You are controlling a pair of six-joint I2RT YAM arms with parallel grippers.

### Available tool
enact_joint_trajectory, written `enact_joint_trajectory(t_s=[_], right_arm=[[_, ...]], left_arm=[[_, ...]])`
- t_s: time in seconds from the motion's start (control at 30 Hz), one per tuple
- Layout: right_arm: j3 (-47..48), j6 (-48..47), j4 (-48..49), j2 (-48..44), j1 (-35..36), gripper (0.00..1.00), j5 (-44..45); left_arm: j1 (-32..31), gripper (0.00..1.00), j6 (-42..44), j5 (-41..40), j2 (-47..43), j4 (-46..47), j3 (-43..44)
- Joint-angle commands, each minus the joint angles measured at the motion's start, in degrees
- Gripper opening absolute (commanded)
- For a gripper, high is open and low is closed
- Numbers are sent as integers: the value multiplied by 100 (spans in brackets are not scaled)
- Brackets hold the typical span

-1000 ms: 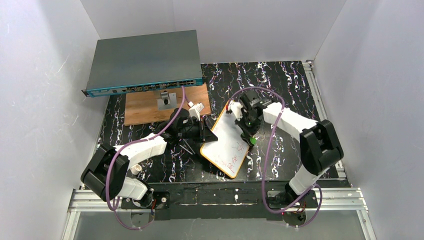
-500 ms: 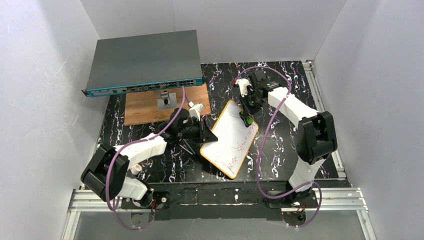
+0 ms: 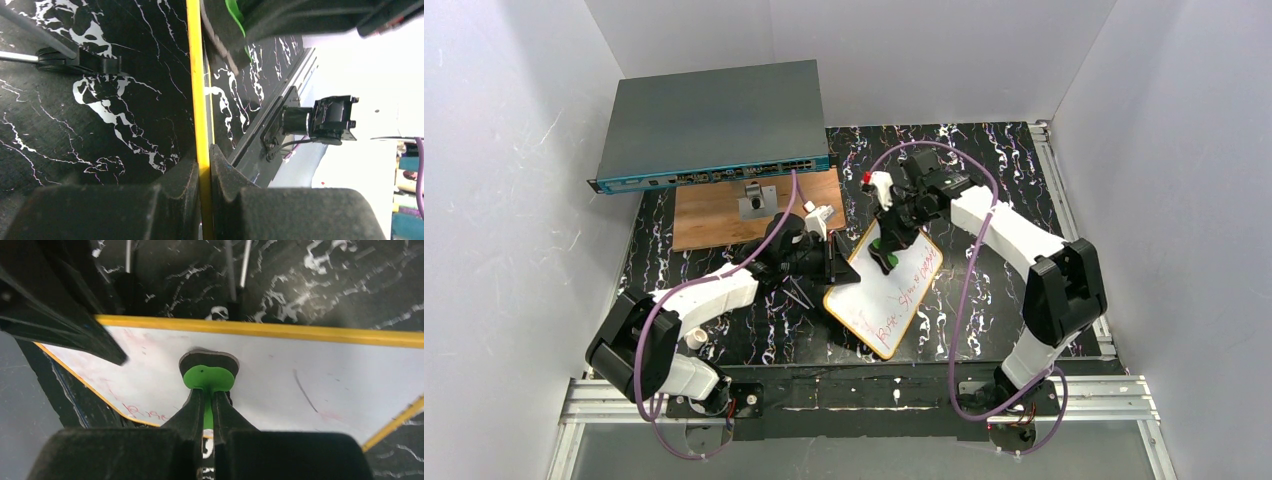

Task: Erase the whiteboard
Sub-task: Erase the whiteboard at the center of the board, then place the whiteboard eraser at the center of the board.

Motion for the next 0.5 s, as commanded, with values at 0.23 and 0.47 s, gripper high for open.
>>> enact_joint_trajectory(t_s=[0.23, 0.47], right_arm=[[-1669, -790, -656, -1515, -1684, 1, 870], [-2515, -79, 12, -1221, -1790, 9, 1845]], left_arm=[[-143, 0, 1387, 191, -440, -1162, 775], [-142, 0, 1946, -68, -698, -2131, 1293]])
